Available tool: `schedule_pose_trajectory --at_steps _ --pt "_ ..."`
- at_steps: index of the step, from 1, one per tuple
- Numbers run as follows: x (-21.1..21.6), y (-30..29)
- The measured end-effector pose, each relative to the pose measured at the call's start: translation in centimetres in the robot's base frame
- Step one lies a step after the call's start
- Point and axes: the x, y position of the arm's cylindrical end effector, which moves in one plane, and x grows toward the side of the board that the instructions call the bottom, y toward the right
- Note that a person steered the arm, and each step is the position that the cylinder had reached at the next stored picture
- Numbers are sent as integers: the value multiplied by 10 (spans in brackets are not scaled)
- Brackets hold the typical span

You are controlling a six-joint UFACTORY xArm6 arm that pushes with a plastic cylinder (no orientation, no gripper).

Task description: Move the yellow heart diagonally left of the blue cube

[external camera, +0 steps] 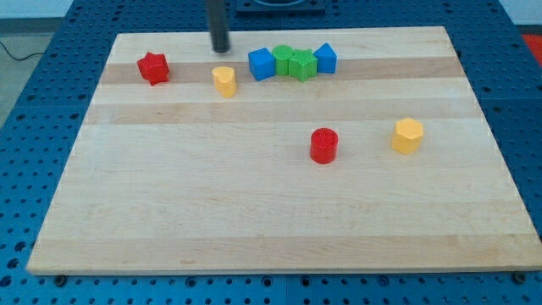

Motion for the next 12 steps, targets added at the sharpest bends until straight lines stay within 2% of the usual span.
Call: schedule_pose_trajectory --at_steps 1,3,6,7,9,12 --pt "0 -51" --pt "0 -46" --pt "28 -11" --pt "48 9" --pt "122 26" --pt "83 -1"
